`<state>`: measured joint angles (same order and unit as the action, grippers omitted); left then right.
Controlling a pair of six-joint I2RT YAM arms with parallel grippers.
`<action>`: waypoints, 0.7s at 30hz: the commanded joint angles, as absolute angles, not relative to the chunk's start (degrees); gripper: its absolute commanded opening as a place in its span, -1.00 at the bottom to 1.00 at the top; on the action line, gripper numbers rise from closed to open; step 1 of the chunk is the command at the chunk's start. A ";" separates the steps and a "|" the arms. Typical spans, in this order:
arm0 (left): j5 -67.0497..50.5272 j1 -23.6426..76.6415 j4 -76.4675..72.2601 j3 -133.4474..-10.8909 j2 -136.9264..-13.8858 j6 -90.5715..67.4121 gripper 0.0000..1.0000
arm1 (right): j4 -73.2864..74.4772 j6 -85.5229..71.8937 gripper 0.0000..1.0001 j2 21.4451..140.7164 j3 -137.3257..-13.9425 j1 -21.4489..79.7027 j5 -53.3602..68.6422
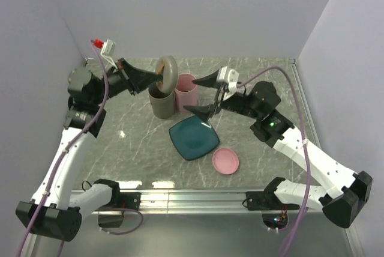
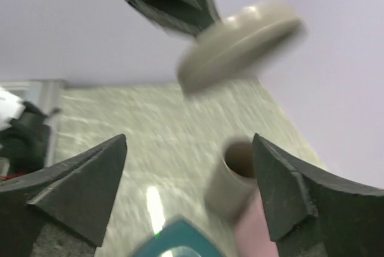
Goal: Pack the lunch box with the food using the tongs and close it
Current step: Pick up the box lid from the center of the board, then close the box lid on the packing box.
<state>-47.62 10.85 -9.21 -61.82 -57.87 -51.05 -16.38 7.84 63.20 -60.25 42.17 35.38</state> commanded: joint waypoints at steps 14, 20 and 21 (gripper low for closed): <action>-12.84 14.15 48.51 -104.93 -93.07 -3.87 -0.99 | 21.52 13.01 0.98 65.47 -68.02 19.96 27.16; -13.09 15.29 51.50 -105.65 -97.82 -2.64 -0.99 | 22.94 13.27 0.99 65.66 -68.56 18.28 27.16; -13.18 15.73 51.42 -105.38 -98.00 -2.55 -0.99 | 22.77 13.18 0.99 65.65 -68.55 18.11 27.07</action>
<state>-14.22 14.96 48.84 -102.63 -98.17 -5.10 22.22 12.40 66.28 -66.26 18.94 27.40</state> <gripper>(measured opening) 0.036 0.994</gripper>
